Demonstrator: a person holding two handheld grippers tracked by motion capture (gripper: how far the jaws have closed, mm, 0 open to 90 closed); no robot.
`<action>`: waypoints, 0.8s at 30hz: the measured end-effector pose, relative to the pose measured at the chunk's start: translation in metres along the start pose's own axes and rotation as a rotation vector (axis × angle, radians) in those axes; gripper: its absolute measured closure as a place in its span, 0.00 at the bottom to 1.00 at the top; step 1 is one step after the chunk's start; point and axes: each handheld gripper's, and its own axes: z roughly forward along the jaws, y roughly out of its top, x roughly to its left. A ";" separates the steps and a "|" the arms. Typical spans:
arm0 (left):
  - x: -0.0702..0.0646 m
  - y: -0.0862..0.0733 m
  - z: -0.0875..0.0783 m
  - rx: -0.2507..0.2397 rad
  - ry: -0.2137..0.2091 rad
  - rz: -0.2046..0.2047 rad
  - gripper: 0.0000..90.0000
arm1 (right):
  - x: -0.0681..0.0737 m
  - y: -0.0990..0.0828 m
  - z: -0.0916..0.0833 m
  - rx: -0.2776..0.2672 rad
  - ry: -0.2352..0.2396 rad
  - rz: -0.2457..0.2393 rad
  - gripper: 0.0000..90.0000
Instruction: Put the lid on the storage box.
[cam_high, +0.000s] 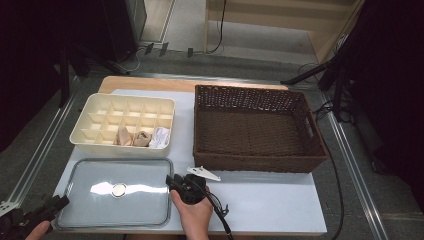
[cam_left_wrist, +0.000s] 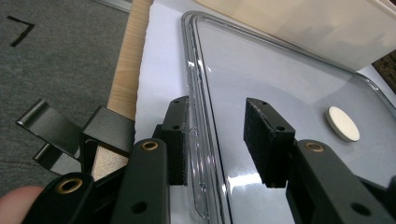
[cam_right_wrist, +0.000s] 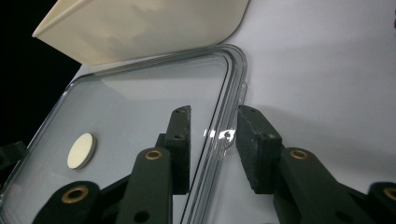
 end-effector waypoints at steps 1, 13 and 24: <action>0.000 0.000 0.000 0.001 0.000 0.004 0.68 | 0.000 0.000 0.000 0.002 0.004 0.002 0.71; -0.012 0.012 0.008 0.075 0.028 0.113 0.54 | 0.012 -0.026 -0.033 0.114 0.023 -0.137 0.71; -0.002 0.015 0.007 0.084 -0.032 -0.007 0.62 | 0.010 -0.035 -0.036 0.095 0.049 0.075 0.79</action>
